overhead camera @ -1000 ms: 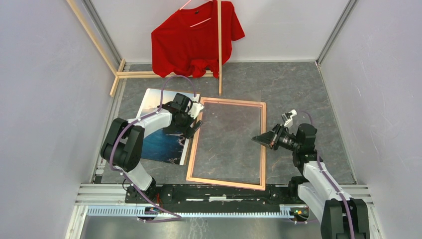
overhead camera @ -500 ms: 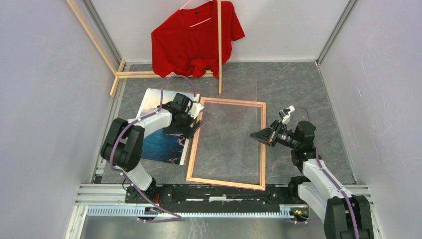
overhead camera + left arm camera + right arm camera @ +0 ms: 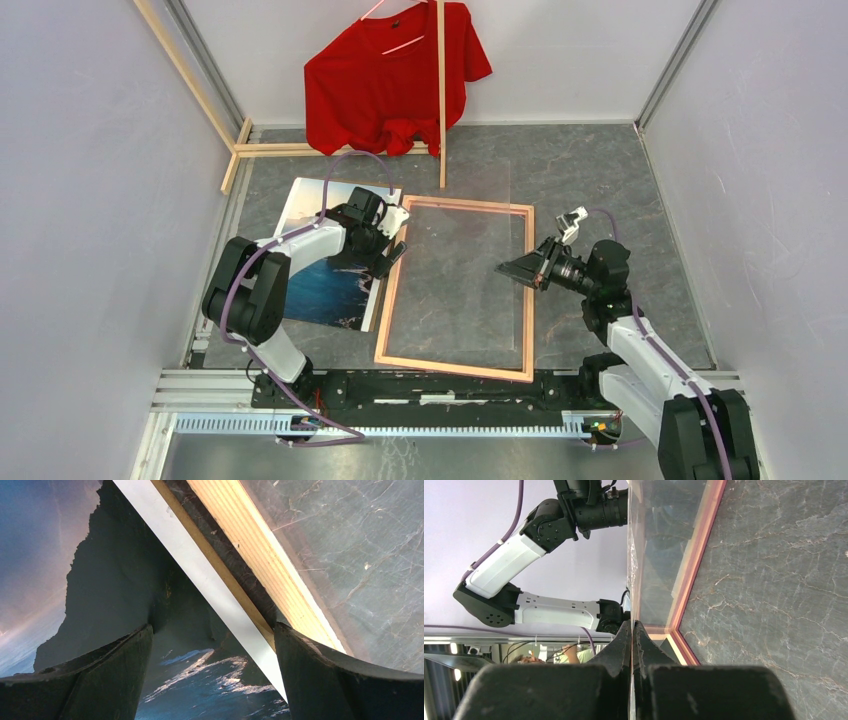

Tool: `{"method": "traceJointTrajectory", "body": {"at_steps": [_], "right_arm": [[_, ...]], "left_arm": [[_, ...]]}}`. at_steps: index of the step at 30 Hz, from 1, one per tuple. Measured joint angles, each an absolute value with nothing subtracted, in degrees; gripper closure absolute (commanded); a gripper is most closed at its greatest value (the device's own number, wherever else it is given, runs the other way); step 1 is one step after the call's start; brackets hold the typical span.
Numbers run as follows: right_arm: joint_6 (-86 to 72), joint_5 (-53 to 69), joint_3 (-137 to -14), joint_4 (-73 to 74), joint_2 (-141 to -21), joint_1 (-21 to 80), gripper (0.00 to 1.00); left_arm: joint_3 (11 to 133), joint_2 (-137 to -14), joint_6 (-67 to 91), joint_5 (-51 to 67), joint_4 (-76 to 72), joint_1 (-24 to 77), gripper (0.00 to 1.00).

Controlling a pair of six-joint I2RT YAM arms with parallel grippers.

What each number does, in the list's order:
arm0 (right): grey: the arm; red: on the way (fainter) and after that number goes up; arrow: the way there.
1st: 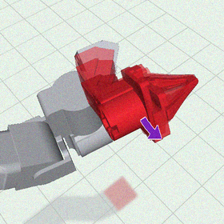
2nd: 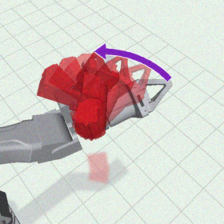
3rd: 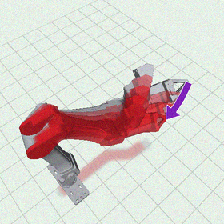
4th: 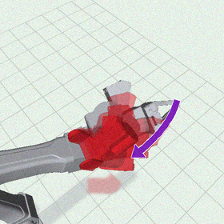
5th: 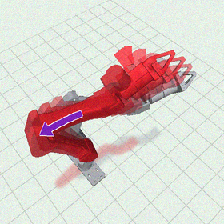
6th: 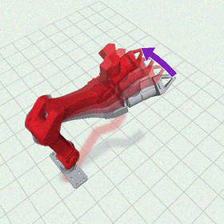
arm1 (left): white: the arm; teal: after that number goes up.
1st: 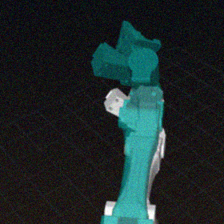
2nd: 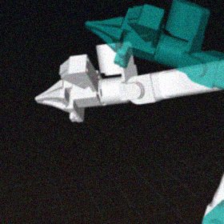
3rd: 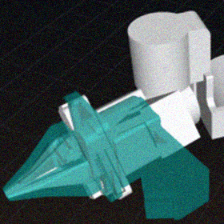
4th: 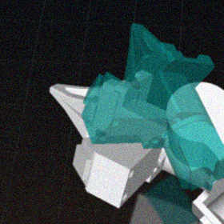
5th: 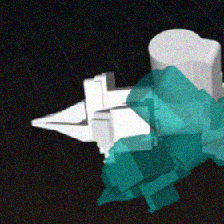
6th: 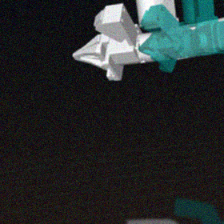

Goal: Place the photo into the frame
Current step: Place the photo frame item in the photo frame.

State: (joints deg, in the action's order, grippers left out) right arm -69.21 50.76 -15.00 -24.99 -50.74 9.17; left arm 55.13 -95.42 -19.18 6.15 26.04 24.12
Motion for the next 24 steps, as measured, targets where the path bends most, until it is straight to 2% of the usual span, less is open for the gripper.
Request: {"method": "traceJointTrajectory", "body": {"at_steps": [19, 24], "right_arm": [[-70.04, 47.00, -18.96, -25.50, -52.47, 15.09, 1.00], [-67.57, 45.76, -19.20, -21.82, -52.49, 15.14, 1.00]], "left_arm": [[55.11, -95.42, -19.18, 6.20, 26.00, 24.12, 0.05], [55.11, -95.42, -19.18, 6.17, 26.00, 24.12, 0.05]]}}
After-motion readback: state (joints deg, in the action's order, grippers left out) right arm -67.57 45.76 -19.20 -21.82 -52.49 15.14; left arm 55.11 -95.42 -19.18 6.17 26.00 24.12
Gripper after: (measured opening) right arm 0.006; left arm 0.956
